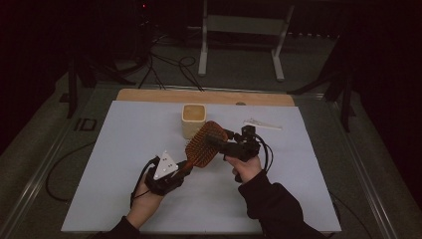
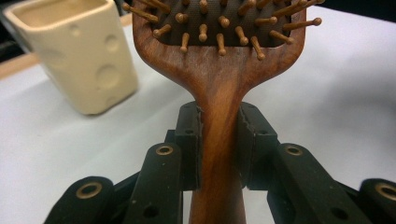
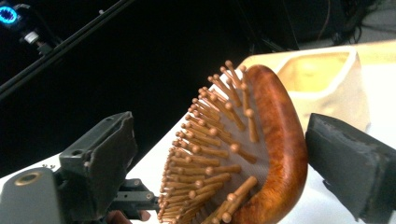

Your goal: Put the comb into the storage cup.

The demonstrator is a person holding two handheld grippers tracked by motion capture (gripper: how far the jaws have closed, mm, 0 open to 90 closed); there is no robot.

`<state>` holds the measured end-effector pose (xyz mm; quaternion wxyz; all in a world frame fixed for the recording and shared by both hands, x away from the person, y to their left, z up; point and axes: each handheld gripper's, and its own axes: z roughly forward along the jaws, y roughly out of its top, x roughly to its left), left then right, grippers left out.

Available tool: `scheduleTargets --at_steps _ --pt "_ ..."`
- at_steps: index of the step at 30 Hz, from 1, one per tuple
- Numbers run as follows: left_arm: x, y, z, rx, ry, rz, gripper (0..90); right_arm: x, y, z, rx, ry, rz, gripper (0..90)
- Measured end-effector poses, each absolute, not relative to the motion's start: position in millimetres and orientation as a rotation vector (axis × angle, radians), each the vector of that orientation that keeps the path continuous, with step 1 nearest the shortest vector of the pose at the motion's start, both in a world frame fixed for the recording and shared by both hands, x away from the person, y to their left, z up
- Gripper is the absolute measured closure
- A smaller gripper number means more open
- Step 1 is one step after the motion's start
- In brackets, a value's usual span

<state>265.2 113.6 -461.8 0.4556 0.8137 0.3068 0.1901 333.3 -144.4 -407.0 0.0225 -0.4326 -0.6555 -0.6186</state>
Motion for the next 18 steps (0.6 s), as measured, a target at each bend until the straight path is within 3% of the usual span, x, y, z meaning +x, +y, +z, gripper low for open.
scheduleTargets --at_steps 13,18 --pt "267.2 115.1 -465.2 1.986 0.779 0.45 73.1 336.1 -138.1 -422.9 -1.362 -1.912 -1.812 40.5" --pt "268.4 115.8 -467.0 1.98 0.769 0.428 73.1 336.2 -137.2 -422.3 -1.362 -1.933 -1.81 41.3"
